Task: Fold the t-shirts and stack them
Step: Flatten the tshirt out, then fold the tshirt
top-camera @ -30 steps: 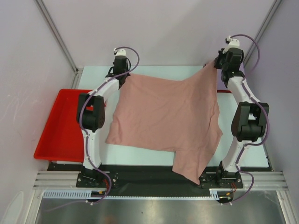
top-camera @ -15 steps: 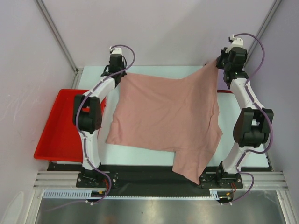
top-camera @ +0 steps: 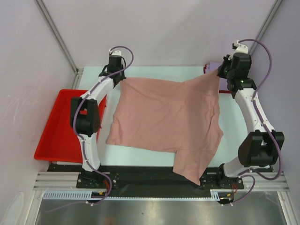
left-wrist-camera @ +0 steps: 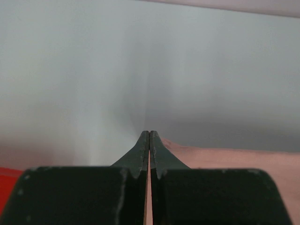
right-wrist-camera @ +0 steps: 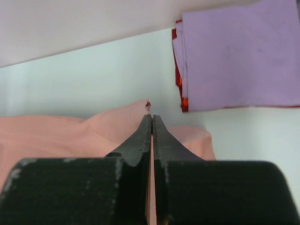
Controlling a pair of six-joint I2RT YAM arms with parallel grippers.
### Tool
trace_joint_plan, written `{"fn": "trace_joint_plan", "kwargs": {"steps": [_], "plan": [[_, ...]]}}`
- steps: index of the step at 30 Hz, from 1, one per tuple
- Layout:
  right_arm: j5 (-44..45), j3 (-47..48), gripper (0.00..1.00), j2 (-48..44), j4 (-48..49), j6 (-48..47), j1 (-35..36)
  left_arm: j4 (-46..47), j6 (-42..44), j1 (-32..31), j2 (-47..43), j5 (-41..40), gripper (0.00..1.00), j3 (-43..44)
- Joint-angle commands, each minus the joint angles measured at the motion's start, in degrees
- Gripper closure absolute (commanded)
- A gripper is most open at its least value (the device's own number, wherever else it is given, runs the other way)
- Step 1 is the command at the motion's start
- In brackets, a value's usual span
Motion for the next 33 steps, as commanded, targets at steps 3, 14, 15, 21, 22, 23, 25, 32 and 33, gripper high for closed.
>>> {"fn": "trace_joint_plan", "kwargs": {"steps": [3,14,15,21,22,23,25,32,33], "plan": [[0.98,-5.32,1.00,-7.82,-6.05,3.18,-0.16,-5.05,-1.91,0.50,-7.02,-2.68,1.00,-3.75],[3.00,-12.10,1.00,-12.40,-18.52,3.97,-0.69,-9.45,-1.82,0.50,-11.94,-5.05,1.00,-11.32],[3.35,-12.27,1.00,-12.66,-19.50,4.15,-1.39,-9.10,-1.91,0.50,-13.17,-5.05,1.00,-13.41],[2.91,-14.82,1.00,-14.59,-22.49,4.24,-2.80,-9.45,-2.79,0.50,-14.50,-3.74,1.00,-17.47],[2.83,-14.91,1.00,-15.12,-23.02,4.24,-3.15,-9.45,-2.79,0.41,-14.76,-3.30,1.00,-18.00],[2.92,-14.91,1.00,-15.39,-23.20,4.24,-3.33,-9.19,-2.79,0.41,-14.85,-3.21,1.00,-18.61],[2.31,-15.08,1.00,-16.17,-23.37,4.24,-3.77,-8.83,-2.79,0.32,-15.20,-3.21,1.00,-20.37],[0.20,-18.50,1.00,-20.74,-27.94,6.07,-3.86,-9.27,-2.62,0.32,-15.29,-3.21,1.00,-22.84],[-0.24,-19.21,1.00,-21.27,-28.38,6.52,-3.86,-9.45,-2.62,0.32,-15.12,-2.95,1.00,-22.93]]}}
